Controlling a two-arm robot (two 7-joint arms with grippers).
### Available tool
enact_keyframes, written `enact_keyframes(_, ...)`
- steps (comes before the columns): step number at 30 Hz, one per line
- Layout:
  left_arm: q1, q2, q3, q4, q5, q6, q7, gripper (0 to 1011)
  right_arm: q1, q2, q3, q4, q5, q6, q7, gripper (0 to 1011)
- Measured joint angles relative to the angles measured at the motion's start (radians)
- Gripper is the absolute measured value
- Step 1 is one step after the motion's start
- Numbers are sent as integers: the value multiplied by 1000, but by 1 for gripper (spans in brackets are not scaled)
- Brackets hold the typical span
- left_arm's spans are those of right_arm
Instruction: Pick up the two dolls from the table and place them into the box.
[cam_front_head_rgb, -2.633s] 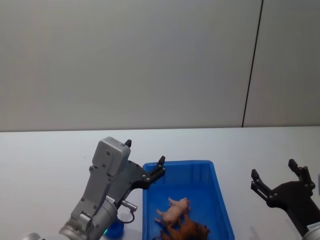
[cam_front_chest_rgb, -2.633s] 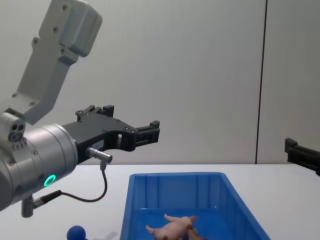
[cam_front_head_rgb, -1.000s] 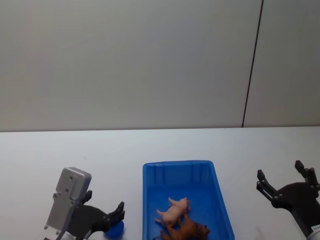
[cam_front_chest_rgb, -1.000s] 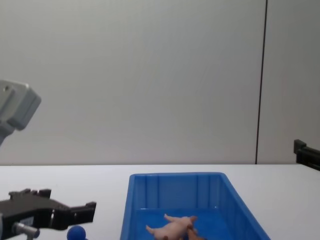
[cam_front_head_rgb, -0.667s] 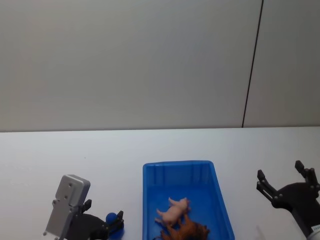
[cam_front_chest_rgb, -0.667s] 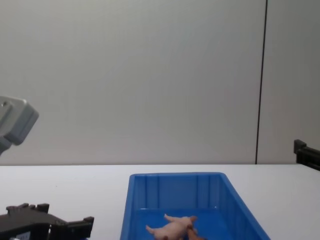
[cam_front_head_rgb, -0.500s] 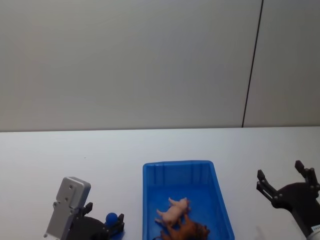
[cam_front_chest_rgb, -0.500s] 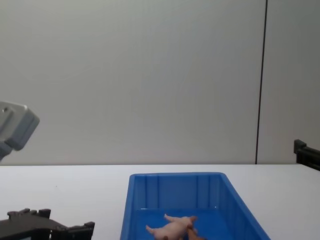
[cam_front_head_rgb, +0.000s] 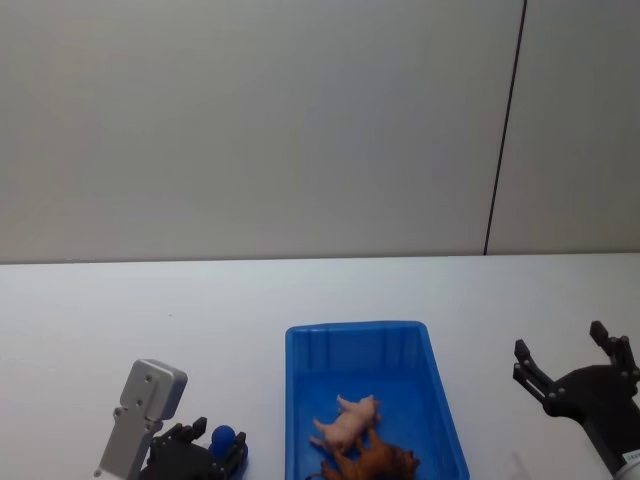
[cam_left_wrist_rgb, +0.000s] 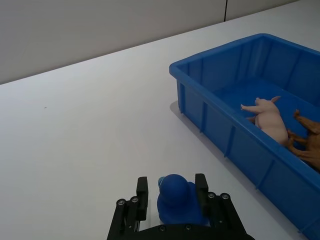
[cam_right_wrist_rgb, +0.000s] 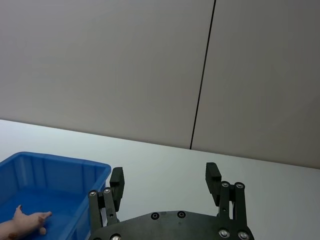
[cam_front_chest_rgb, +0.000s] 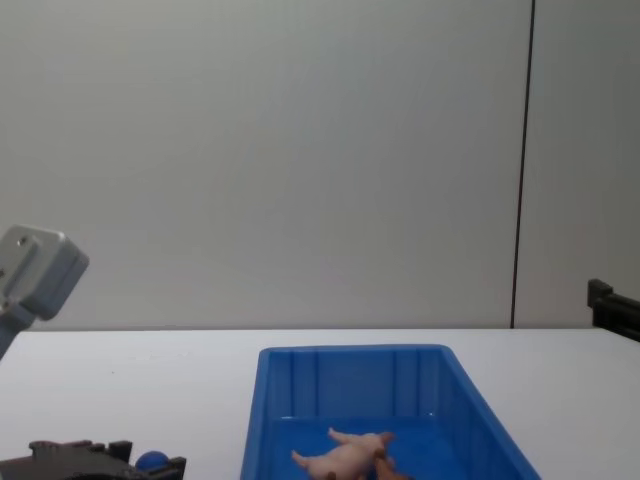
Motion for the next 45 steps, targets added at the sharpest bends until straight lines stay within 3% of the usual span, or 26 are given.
enact_keyframes(5, -6, -6, 0, 14, 0, -1, -16, 484, 0, 0, 0, 0, 0, 0, 0, 1001)
enact_keyframes(8, -12, -11, 0, 25, 0, -6, -26, 336, 0, 0, 0, 0, 0, 0, 0, 1001)
enact_keyframes(10, -13, -12, 0, 29, 1, -7, -30, 310, 0, 0, 0, 0, 0, 0, 0, 1001)
enact_keyframes(22, -26, -22, -1, 42, 29, -35, -46, 226, 0, 0, 0, 0, 0, 0, 0, 1001)
enact_keyframes(32, -37, -20, -10, 8, 66, -73, -51, 171, 0, 0, 0, 0, 0, 0, 0, 1001)
enact_keyframes(45, -83, -27, -24, -35, 104, -129, -141, 98, 0, 0, 0, 0, 0, 0, 0, 1001)
